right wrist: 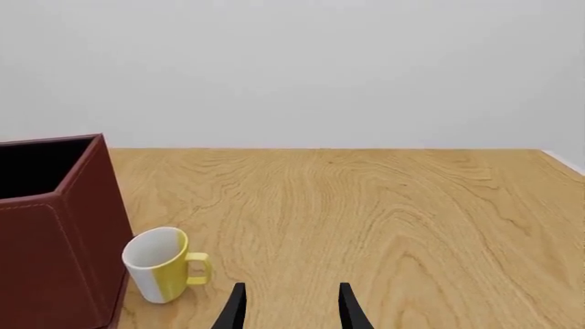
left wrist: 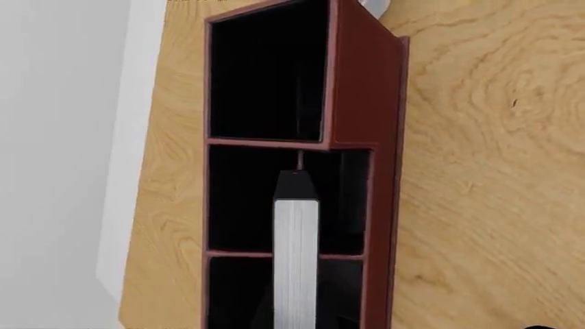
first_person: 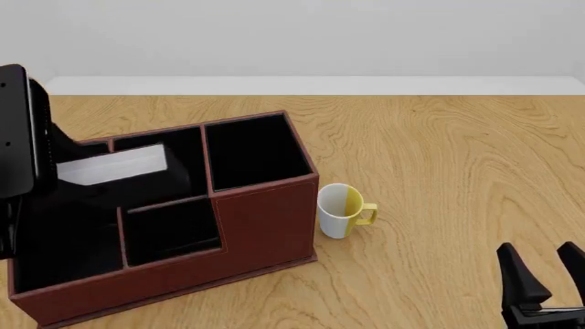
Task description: Pick up the book and place it in the front compartment of the caddy.
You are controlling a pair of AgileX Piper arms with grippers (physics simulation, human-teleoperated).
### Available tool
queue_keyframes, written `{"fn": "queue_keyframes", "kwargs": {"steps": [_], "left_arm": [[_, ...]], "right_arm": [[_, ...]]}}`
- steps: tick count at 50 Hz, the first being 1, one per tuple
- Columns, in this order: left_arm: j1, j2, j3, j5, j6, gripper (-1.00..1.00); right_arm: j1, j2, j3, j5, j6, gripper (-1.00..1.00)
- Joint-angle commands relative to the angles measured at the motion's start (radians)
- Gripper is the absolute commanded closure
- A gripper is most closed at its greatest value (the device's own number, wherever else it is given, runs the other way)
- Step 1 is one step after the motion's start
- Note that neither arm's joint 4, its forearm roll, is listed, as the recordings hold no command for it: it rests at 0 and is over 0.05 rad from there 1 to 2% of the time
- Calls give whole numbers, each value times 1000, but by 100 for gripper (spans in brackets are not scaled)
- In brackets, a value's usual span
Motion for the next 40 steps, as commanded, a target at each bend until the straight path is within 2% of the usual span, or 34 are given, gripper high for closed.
{"fn": "queue_keyframes", "kwargs": {"steps": [1, 5, 8, 9, 10, 15, 16, 17, 18, 21, 26, 27, 31, 32, 33, 34, 36, 38, 39, 40], "left_arm": [[17, 26, -24, -28, 32, 100], [22, 52, -44, -40, 17, 100], [27, 52, -20, -61, 33, 100], [22, 54, -18, -65, 28, 100], [6, 68, -45, -62, -9, 100], [48, 60, 37, -111, 43, 100], [12, 74, -2, -98, -17, 100], [12, 74, -3, -98, -17, 100], [36, 71, 20, -116, 18, 100], [48, 68, 40, -122, 29, 100], [47, 83, 21, -129, 13, 100], [40, 93, 3, -130, -12, 100], [55, 85, 40, -147, 13, 100], [65, 79, 63, -156, 38, 100], [65, 79, 63, -156, 38, 100], [56, 97, 26, -155, 1, 100], [53, 94, 26, -149, 16, 100], [48, 103, 9, -149, 2, 100], [66, 95, 40, -159, 41, 100], [66, 106, 34, -168, 24, 100]], "right_arm": [[-6, 16, 1, -17, -2, -100], [-8, 24, 1, -23, -4, -100], [-10, 37, 2, -35, -3, -100], [-9, 39, 2, -36, -3, -100], [-8, 36, 2, -34, -8, -100], [-8, 52, 2, -44, -6, -100], [-9, 60, 2, -50, -5, -100], [-9, 61, 2, -51, -5, -100], [-10, 65, 2, -55, -3, -100], [-9, 66, 2, -53, -8, -100], [-11, 75, 2, -60, -6, -100], [-11, 73, 2, -57, -8, -100], [-12, 74, 2, -57, -8, -100], [-14, 79, 2, -62, -9, -100], [-14, 80, 2, -62, -9, -100], [-14, 79, 2, -63, -9, -100], [-14, 74, 2, -59, -11, -100], [-14, 72, 2, -56, -10, -100], [-13, 68, 2, -52, -12, -100], [-12, 67, 2, -51, -12, -100]]}}
